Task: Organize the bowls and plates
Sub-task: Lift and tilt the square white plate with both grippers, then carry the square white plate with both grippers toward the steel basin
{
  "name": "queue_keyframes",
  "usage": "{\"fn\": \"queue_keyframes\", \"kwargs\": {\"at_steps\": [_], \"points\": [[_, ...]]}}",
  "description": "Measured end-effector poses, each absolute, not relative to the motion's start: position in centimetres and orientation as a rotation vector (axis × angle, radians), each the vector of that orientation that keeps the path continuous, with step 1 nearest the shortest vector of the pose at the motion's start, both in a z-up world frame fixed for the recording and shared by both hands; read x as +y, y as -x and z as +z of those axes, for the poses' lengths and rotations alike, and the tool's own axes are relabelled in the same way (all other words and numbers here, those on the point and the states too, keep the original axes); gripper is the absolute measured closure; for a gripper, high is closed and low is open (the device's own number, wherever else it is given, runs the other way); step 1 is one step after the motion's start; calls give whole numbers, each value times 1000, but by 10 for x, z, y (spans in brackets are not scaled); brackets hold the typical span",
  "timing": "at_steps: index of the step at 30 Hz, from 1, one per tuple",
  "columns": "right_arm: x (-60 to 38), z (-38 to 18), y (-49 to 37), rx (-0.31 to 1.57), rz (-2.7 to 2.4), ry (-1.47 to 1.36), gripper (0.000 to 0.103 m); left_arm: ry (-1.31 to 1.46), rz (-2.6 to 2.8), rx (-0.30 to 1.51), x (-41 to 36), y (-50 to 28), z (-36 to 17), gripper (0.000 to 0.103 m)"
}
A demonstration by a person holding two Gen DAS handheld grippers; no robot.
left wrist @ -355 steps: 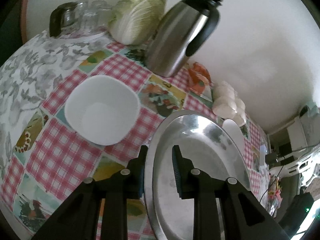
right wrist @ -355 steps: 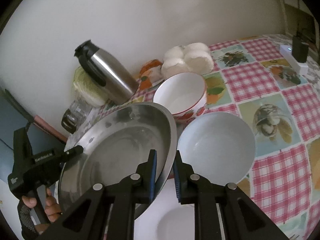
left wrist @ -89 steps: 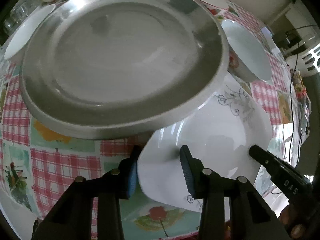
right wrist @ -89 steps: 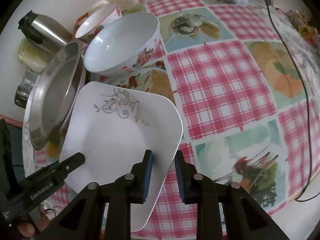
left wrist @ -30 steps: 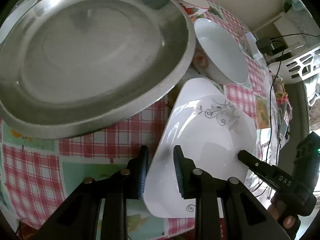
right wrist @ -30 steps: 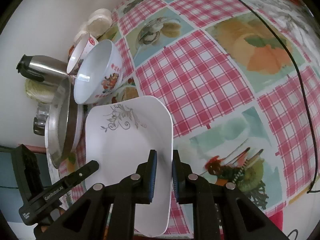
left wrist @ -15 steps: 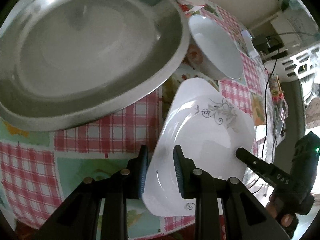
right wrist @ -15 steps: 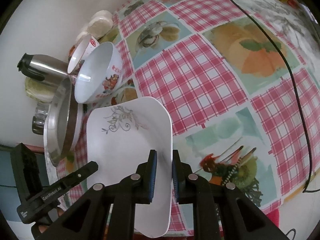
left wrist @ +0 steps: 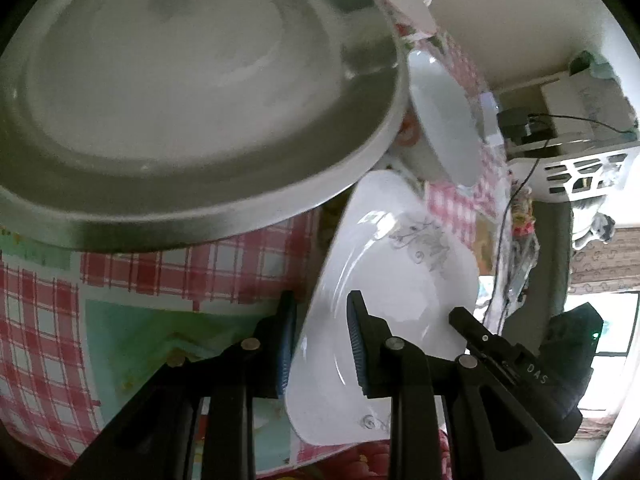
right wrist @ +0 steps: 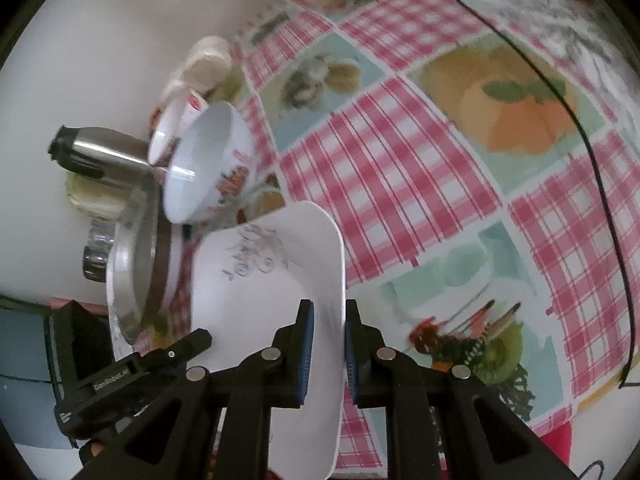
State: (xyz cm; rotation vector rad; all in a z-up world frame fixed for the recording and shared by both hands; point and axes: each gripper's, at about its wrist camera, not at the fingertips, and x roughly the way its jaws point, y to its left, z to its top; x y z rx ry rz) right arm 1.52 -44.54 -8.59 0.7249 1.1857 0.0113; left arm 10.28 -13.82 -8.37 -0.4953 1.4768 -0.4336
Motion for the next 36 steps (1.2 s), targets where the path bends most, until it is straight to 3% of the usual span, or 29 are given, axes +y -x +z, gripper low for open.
{"fn": "queue_keyframes", "kwargs": {"at_steps": [36], "points": [[-460, -27, 10, 996, 23, -687, 88, 386, -560, 1293, -156, -89, -16, 76]]}}
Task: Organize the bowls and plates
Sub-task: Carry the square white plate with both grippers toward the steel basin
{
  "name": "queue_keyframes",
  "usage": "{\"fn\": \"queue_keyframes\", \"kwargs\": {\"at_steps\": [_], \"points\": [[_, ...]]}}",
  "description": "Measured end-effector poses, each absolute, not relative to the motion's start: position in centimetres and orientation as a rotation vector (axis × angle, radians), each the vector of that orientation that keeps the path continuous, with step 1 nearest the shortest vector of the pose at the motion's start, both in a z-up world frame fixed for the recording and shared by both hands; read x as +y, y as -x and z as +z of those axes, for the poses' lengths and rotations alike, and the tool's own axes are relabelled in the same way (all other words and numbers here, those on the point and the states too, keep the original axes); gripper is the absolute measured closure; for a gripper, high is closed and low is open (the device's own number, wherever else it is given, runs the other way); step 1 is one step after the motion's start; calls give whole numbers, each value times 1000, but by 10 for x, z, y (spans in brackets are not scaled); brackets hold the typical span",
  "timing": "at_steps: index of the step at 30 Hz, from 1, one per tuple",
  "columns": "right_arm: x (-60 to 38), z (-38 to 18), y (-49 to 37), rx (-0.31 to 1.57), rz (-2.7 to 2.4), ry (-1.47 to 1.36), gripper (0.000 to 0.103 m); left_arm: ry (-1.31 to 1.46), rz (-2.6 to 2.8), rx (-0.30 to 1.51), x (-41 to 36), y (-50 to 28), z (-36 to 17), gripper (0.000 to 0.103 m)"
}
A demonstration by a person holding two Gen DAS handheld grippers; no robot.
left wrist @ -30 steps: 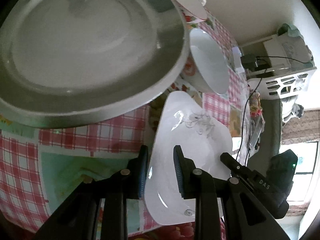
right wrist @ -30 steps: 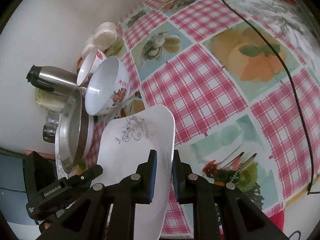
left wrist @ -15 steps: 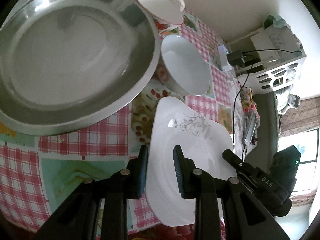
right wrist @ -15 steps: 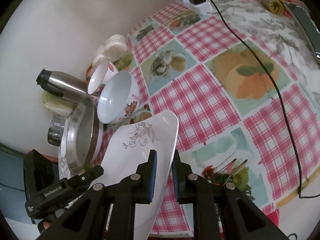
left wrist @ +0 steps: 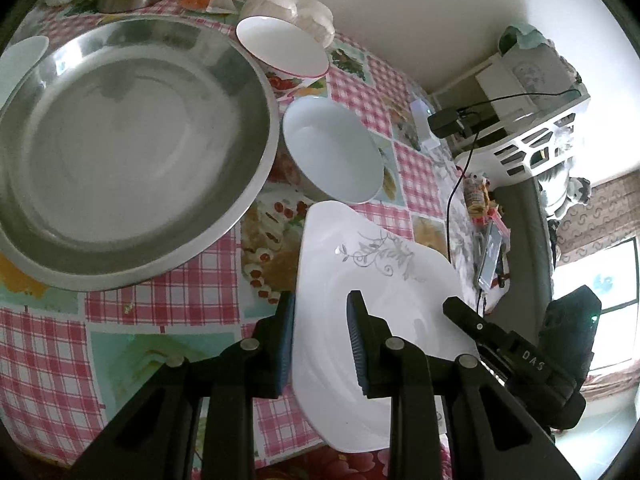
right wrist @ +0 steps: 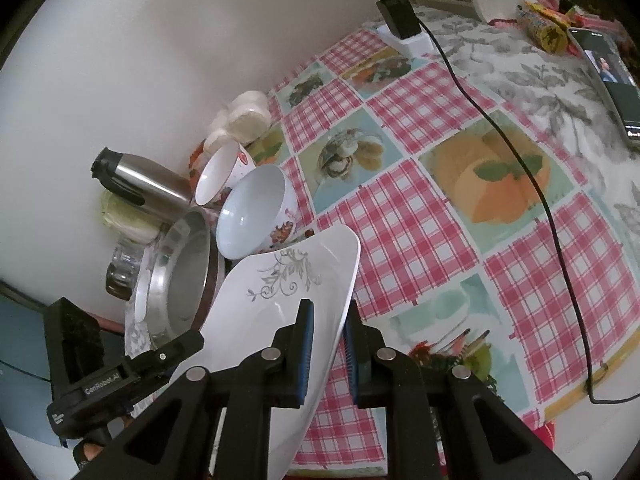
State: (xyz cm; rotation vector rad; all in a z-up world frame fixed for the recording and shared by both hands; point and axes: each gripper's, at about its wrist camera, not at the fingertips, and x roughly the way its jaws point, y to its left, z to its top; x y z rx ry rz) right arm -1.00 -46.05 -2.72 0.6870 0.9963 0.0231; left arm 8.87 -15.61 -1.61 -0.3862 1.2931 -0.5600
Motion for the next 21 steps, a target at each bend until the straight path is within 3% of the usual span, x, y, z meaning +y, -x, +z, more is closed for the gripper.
{"fn": "queue_keyframes", "kwargs": {"at_steps": [21], "points": [[-459, 3, 11, 922, 27, -664, 88, 402, -595, 1208, -154, -91, 8, 76]]}}
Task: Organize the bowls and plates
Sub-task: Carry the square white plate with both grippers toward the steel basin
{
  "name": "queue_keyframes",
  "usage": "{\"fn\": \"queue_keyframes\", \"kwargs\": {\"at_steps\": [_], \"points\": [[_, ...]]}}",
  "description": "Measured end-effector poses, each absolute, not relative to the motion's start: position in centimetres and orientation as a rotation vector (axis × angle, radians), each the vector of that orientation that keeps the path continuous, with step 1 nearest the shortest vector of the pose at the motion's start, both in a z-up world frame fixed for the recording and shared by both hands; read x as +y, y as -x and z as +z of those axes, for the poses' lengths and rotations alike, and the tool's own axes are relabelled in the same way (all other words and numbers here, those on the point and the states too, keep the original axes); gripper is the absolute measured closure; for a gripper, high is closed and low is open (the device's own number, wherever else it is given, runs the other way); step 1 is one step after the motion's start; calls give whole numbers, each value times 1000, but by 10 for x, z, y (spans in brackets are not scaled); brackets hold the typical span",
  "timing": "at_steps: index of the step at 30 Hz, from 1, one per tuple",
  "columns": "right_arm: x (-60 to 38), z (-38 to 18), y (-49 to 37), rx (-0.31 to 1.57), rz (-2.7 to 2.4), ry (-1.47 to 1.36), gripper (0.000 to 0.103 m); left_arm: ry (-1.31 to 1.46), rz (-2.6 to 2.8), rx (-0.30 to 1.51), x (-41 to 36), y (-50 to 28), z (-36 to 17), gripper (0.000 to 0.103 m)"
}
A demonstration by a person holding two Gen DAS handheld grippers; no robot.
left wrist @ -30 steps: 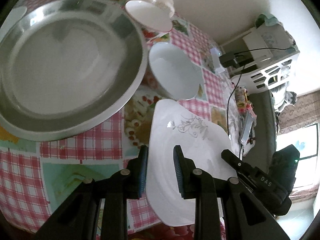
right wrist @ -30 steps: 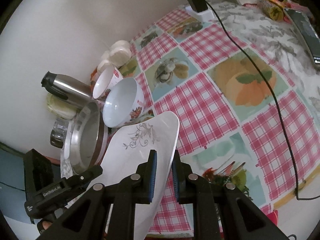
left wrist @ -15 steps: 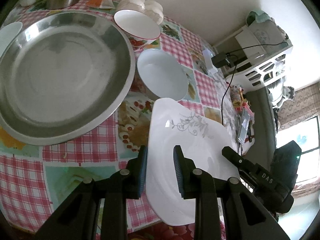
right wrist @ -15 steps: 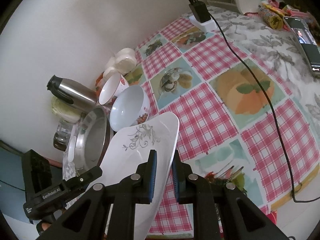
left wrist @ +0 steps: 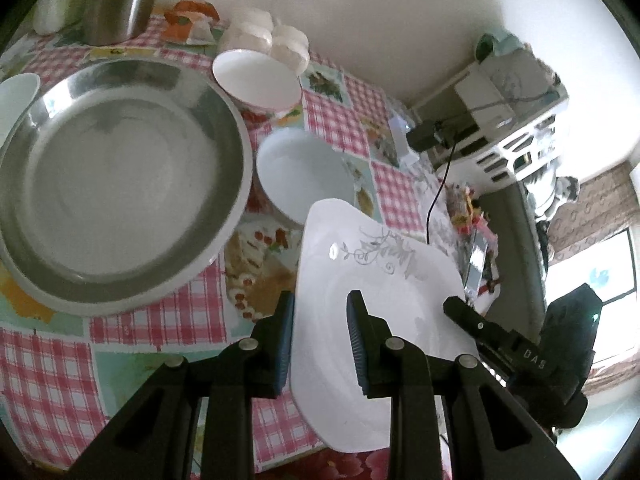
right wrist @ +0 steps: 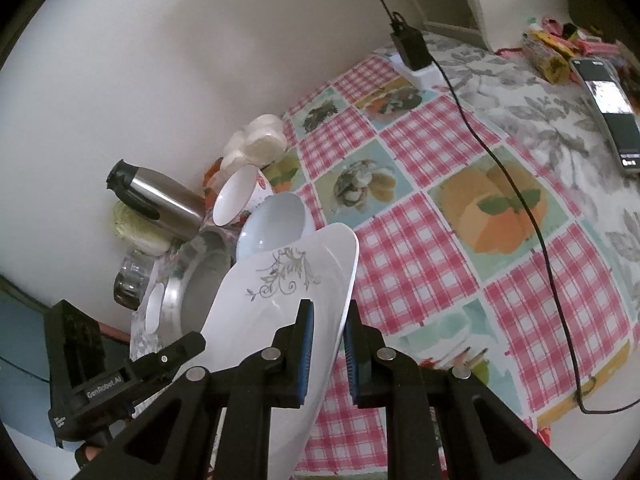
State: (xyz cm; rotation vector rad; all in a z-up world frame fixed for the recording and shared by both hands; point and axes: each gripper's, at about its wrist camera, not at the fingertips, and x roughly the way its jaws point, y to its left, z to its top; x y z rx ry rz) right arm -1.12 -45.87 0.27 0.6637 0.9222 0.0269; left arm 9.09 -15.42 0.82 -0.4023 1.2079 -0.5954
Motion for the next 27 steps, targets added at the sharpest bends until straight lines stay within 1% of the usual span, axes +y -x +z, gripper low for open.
{"fn": "queue_keyframes", "kwargs": {"at_steps": [13, 15, 16, 27], "points": [[-427, 30, -42, 931, 72, -612, 88, 572, -563, 1127, -113, -130, 20, 76], [-420, 31, -50, 934, 77, -603, 88, 583, -551, 1115, -107, -137, 22, 76], [-416, 32, -55, 935, 83, -602, 84, 585, -549, 1111, -104, -141, 23, 76], [-380, 25, -103, 962, 113, -579, 84, 715, -515, 1103, -63, -180, 6, 76]]}}
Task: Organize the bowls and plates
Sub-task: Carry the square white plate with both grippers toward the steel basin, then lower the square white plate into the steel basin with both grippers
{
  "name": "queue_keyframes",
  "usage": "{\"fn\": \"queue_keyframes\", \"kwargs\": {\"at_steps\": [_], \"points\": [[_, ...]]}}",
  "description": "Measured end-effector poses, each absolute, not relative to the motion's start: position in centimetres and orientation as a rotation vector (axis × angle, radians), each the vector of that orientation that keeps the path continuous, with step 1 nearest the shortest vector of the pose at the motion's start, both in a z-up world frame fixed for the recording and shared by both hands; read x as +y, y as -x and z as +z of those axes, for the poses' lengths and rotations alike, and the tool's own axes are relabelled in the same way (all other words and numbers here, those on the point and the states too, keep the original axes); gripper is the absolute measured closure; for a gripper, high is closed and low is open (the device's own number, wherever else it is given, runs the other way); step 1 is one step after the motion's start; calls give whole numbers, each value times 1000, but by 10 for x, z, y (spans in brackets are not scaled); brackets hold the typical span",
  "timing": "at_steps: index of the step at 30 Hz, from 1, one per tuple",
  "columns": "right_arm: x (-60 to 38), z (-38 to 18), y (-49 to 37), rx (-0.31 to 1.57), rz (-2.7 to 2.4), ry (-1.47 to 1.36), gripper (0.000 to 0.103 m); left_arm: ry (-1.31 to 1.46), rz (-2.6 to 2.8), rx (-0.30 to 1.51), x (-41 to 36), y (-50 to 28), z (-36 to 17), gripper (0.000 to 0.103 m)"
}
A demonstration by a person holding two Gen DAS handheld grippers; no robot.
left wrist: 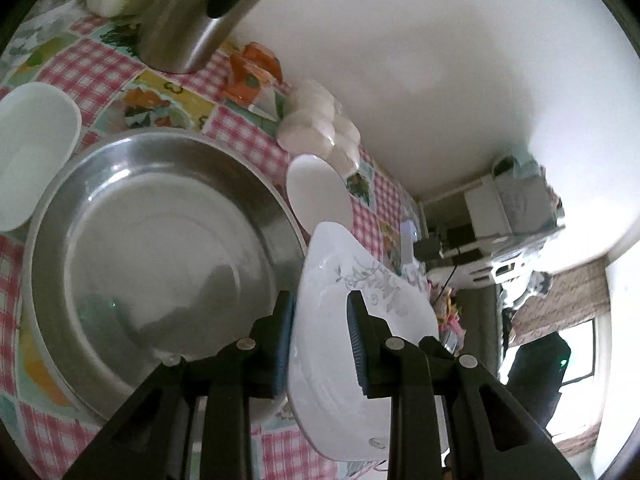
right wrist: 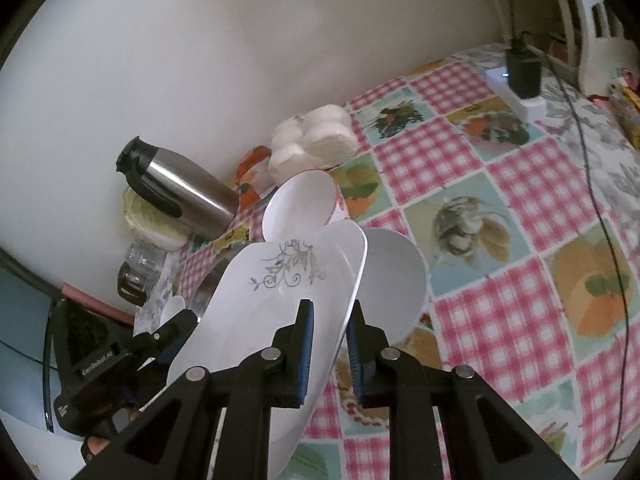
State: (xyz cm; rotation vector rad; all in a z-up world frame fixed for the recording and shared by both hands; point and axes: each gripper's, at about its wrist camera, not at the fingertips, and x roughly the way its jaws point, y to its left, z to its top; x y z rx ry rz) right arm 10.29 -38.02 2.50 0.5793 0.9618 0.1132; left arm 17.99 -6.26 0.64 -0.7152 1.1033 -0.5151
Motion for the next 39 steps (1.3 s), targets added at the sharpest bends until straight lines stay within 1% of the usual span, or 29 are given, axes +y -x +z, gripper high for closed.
{"fn": "queue_keyframes", "kwargs": {"at_steps": [7, 21, 29, 39], "points": [[-354, 23, -127, 971, 150, -570, 84, 761, -482, 1084, -35, -191, 2, 76], [-286, 20, -151, 992, 277, -533, 84, 820, -365, 1015, 38, -180, 6, 75], [-273, 7, -164, 1014, 280, -510, 84, 809, -337, 1044, 44, -180, -4, 75], [-267, -21, -182, 1081, 263, -434, 84, 774, -286, 1134, 36, -187, -32, 74]]}}
